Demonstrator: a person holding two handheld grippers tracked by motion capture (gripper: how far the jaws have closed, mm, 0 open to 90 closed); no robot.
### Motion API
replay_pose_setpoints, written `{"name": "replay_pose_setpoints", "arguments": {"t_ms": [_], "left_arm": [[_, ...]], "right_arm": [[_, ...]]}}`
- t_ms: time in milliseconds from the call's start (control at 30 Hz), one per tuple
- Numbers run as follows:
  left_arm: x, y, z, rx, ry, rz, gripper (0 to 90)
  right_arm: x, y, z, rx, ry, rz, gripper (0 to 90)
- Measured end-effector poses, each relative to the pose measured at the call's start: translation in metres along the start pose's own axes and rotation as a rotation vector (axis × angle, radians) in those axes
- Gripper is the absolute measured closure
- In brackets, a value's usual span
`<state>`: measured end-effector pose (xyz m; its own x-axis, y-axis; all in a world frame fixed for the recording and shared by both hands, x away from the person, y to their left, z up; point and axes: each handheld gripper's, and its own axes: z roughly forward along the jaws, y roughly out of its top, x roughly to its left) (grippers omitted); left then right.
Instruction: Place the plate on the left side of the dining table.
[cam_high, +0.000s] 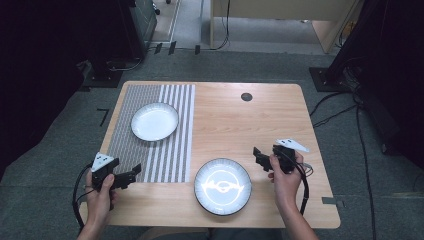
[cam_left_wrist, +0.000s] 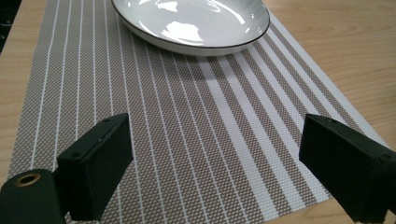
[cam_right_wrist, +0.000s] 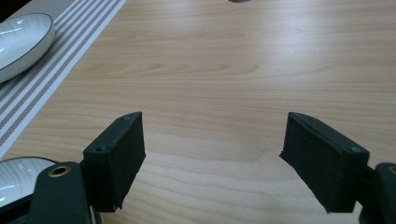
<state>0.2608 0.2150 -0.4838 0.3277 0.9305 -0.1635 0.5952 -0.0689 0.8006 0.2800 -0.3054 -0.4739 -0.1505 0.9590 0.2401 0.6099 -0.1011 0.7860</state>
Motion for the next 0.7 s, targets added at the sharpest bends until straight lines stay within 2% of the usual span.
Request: {"name": "replay_pose_setpoints", "arguments": {"t_ms": [300,333,533,600,633,667,700], "left_arm": [[0.008,-0.014,-0.005,0.012,0.02,0.037,9.3],[0.011,-0.017,-0.006,0.014,0.025,0.036,9.4],[0.022,-0.024,-0.009,0.011,0.044,0.018,9.4],[0.024,-0.025,-0.011,0.012,0.061,0.032,9.4],[0.024,-0.025,-0.011,0.012,0.061,0.032,9.4],[0.027,-0.027,-0.014,0.007,0.076,0.046,9.4],[0.027,-0.027,-0.014,0.007,0.076,0.046,9.3]], "right_arm": [[-0.024,-0.019,-0.015,-0.011,-0.033,0.001,21.4],[-0.031,-0.024,-0.018,-0.008,-0.043,0.011,21.4],[-0.054,-0.038,-0.029,-0.001,-0.088,0.044,21.5],[-0.063,-0.043,-0.033,0.002,-0.107,0.055,21.5],[-0.063,-0.043,-0.033,0.002,-0.107,0.055,21.5],[-0.07,-0.046,-0.037,0.002,-0.124,0.061,21.6],[-0.07,-0.046,-0.037,0.002,-0.124,0.061,21.6]]}}
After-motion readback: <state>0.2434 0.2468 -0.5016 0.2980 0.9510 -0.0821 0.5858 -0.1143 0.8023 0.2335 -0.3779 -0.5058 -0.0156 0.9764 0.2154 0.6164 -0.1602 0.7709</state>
